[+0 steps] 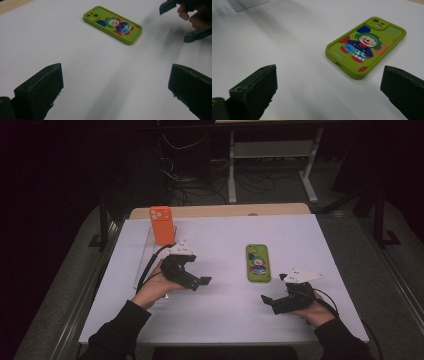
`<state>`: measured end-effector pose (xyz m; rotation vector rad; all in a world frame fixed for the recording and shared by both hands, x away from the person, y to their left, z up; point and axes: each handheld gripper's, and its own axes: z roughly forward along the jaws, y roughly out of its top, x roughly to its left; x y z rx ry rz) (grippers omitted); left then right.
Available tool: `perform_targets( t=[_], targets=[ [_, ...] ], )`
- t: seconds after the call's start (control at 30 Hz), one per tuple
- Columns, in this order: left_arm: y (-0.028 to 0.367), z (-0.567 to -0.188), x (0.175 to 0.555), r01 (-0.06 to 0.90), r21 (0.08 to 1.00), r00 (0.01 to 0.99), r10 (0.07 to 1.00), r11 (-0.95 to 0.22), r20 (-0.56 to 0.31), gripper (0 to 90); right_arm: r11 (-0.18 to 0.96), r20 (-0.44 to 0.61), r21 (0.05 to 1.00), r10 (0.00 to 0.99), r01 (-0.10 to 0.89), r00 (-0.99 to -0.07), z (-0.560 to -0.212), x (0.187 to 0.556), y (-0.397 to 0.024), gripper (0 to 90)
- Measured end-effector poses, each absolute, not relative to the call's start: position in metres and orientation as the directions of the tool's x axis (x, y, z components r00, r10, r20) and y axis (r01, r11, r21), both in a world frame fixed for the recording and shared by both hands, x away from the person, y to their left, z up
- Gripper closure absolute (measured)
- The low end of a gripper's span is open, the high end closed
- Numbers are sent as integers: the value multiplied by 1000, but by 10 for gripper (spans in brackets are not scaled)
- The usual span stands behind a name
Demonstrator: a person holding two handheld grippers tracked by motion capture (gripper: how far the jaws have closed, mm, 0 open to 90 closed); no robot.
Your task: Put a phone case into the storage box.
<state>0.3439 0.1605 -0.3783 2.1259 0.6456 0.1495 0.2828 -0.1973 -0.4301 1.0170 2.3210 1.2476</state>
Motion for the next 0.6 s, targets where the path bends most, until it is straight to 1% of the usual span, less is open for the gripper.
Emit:
perform_targets(
  t=[0.03,0.1,0.13,0.17,0.23,0.27,0.3,0.4,0.5,0.57,0.6],
  targets=[
    [160,-380,342,378,784,867,485,-493,-113,0,362,57,819,719,444,-693,-429,283,-197,2],
    [156,-382,334,376,781,872,477,-499,-115,0,359,58,817,728,451,-684,-428,284,-197,2],
    [156,-383,332,360,778,879,467,-516,-97,0,358,56,818,729,449,-683,-427,284,-197,2],
    [154,-385,328,363,779,880,464,-512,-105,0,359,57,817,728,451,-683,-426,285,-197,1],
    [153,-389,325,351,779,884,458,-520,-92,0,361,57,813,732,457,-679,-426,286,-197,2],
    [151,-392,322,367,777,882,457,-511,-117,0,363,57,809,733,462,-677,-425,286,-196,2],
    [149,-394,321,358,776,885,455,-520,-104,0,363,59,807,735,466,-675,-425,287,-196,2],
    [146,-399,321,368,765,888,444,-528,-120,0,364,62,801,739,476,-670,-421,292,-194,6],
    [146,-402,321,377,760,883,452,-530,-123,0,358,74,796,743,488,-665,-416,299,-190,69],
    [146,-404,322,372,762,885,449,-531,-120,0,363,82,787,741,499,-667,-414,305,-186,137],
    [146,-405,322,372,759,886,449,-534,-119,0,368,81,781,741,504,-667,-413,308,-183,147]
  ],
)
